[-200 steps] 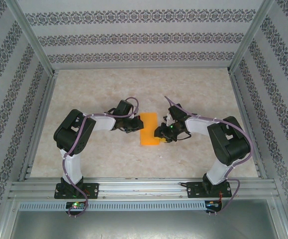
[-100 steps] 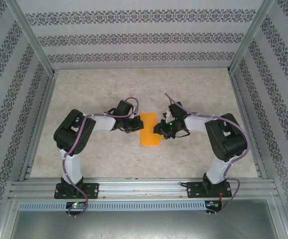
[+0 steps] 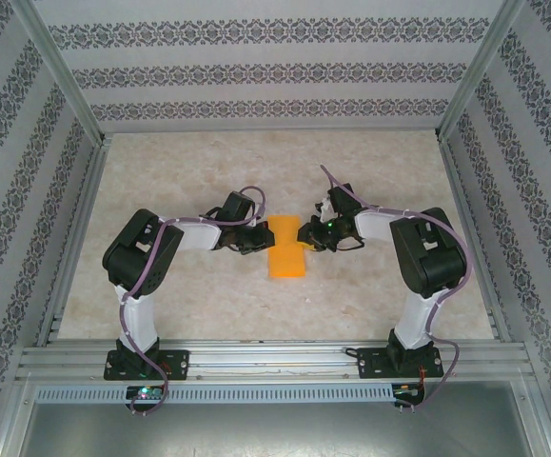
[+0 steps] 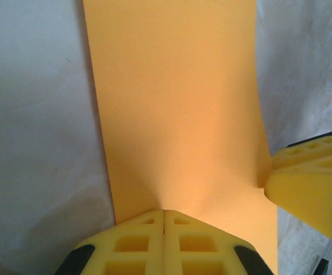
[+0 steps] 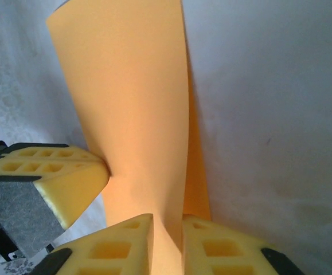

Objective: Fold a paper plane with a square sheet of paper (fold left side to right side)
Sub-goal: Fold the triangle a second time at the center of the table.

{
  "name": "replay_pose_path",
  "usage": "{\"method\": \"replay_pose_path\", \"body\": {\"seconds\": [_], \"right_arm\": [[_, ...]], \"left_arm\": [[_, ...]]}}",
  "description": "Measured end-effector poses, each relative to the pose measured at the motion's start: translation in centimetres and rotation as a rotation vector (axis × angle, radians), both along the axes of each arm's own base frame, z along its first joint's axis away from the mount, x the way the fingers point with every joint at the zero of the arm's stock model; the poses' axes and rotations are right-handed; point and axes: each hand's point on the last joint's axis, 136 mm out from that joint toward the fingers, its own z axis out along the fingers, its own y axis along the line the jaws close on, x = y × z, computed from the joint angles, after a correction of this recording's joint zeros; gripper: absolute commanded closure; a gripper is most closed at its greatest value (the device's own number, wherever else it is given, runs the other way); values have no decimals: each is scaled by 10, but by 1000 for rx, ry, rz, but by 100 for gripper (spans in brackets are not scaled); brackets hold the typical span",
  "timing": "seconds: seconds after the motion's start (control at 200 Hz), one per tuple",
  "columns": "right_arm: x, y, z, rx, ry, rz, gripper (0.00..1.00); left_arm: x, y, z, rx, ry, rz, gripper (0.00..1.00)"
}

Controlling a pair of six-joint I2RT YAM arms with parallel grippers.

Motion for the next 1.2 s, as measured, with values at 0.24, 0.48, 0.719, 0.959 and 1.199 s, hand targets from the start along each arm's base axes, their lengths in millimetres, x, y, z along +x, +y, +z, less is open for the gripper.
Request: {"method": "replay_pose_path", "body": {"seconds": [0.24,0.48,0.719,0.959,1.199], "right_arm": [[0,-1,-3,0,1,10,100],[0,0,-1,10,5,15,100],[-5,-4,-1,0,59,1,100],[-11,-5,2,-3,99,-13,100],[-12,-6,2,-3,120,-27,100]], "left_arm": [[0,0,1,-1,-3,-1,90],[-2,4,15,29,-49,-14,70],[-16,4,69,76,-236,-104,52],[-83,-37,76,219,-372,-396,39],[-117,-77,69,396,-484,-614,33]]}}
